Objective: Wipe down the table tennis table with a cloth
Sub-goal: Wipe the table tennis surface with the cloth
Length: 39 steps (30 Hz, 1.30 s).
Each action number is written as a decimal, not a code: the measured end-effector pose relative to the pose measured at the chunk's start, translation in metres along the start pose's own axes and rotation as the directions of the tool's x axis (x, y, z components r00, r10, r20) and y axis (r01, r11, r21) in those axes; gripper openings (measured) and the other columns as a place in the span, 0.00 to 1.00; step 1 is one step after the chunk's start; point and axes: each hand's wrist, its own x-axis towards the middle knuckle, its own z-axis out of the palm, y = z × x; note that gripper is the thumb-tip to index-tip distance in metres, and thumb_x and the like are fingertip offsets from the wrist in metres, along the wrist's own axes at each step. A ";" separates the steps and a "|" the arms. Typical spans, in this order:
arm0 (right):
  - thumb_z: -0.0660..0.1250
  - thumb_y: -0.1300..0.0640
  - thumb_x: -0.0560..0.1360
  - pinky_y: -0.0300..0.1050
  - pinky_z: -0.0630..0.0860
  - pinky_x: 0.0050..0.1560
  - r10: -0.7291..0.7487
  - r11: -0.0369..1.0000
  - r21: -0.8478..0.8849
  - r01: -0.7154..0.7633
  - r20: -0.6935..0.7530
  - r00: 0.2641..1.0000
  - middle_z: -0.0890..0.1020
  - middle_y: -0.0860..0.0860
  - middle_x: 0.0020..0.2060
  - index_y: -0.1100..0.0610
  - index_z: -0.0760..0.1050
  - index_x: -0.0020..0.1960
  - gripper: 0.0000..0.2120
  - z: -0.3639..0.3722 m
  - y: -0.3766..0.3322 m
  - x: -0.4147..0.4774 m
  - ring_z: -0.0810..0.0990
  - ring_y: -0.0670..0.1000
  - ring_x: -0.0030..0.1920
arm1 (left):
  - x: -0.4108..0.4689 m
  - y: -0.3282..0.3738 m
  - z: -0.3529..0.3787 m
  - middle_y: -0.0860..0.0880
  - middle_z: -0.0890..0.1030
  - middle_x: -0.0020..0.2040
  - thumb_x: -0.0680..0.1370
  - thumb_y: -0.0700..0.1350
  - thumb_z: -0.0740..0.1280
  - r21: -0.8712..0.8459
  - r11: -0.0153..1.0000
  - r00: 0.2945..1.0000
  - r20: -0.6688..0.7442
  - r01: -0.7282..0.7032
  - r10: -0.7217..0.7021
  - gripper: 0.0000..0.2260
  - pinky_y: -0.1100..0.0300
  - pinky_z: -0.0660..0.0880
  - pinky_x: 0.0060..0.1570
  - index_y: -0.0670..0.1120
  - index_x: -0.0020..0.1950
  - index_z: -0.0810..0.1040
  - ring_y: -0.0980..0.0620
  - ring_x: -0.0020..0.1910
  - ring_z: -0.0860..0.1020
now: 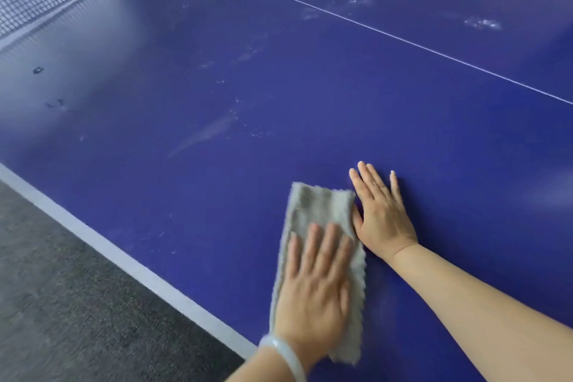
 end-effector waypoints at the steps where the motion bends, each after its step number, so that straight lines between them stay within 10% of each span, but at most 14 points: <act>1: 0.45 0.46 0.80 0.61 0.44 0.79 -0.030 0.999 0.015 0.029 0.006 1.000 0.56 0.53 0.80 0.58 0.56 0.80 0.32 0.000 0.001 -0.001 0.51 0.51 0.80 | -0.010 0.001 0.002 0.50 0.52 0.81 0.78 0.53 0.58 -0.011 0.994 0.994 0.012 -0.111 0.111 0.30 0.41 0.53 0.74 0.52 0.80 0.55 0.45 0.80 0.50; 4: 0.46 0.45 0.80 0.62 0.46 0.79 -0.036 0.999 0.011 0.036 0.011 0.999 0.57 0.52 0.79 0.57 0.57 0.80 0.31 -0.001 0.003 -0.002 0.52 0.50 0.80 | -0.008 -0.058 -0.010 0.54 0.52 0.81 0.80 0.54 0.57 0.042 0.989 0.990 0.007 -0.144 0.144 0.29 0.43 0.51 0.75 0.55 0.80 0.53 0.49 0.80 0.49; 9: 0.55 0.54 0.83 0.61 0.49 0.78 0.031 0.998 -0.054 -0.032 -0.003 0.999 0.58 0.53 0.79 0.58 0.58 0.79 0.26 -0.002 -0.006 -0.003 0.54 0.53 0.80 | 0.014 -0.129 -0.040 0.54 0.45 0.81 0.80 0.57 0.44 0.091 0.931 0.935 -0.059 0.354 -0.350 0.28 0.47 0.43 0.77 0.56 0.81 0.46 0.52 0.79 0.40; 17: 0.49 0.51 0.84 0.54 0.37 0.79 0.076 0.996 0.038 -0.076 0.013 0.997 0.47 0.54 0.81 0.57 0.46 0.81 0.28 0.021 -0.125 0.014 0.43 0.52 0.81 | 0.015 -0.126 -0.041 0.53 0.40 0.80 0.81 0.57 0.42 0.094 0.932 0.937 -0.021 0.349 -0.348 0.28 0.47 0.38 0.77 0.55 0.80 0.41 0.52 0.78 0.34; 26: 0.57 0.55 0.83 0.57 0.49 0.79 0.126 0.990 0.075 -0.123 -0.025 0.992 0.58 0.56 0.79 0.59 0.57 0.79 0.27 0.023 -0.127 0.014 0.55 0.55 0.80 | -0.039 -0.144 -0.042 0.52 0.51 0.81 0.82 0.56 0.50 0.054 0.948 0.947 -0.098 0.312 -0.306 0.27 0.46 0.46 0.76 0.54 0.81 0.51 0.50 0.80 0.46; 34: 0.57 0.53 0.82 0.58 0.51 0.79 0.128 0.990 0.061 -0.124 -0.056 0.990 0.60 0.56 0.78 0.59 0.59 0.79 0.27 0.027 -0.126 0.015 0.57 0.56 0.79 | 0.001 -0.279 -0.090 0.56 0.44 0.81 0.82 0.57 0.45 0.052 0.764 0.765 -0.099 0.643 -0.637 0.26 0.46 0.40 0.77 0.58 0.80 0.45 0.52 0.79 0.41; 39: 0.60 0.52 0.81 0.60 0.52 0.78 0.129 0.991 0.054 -0.125 -0.064 0.990 0.61 0.57 0.78 0.60 0.61 0.78 0.28 0.024 -0.127 0.015 0.59 0.58 0.78 | -0.011 -0.198 -0.061 0.53 0.45 0.81 0.81 0.57 0.46 0.072 0.762 0.760 -0.179 0.644 -0.625 0.28 0.37 0.43 0.75 0.54 0.81 0.46 0.46 0.80 0.42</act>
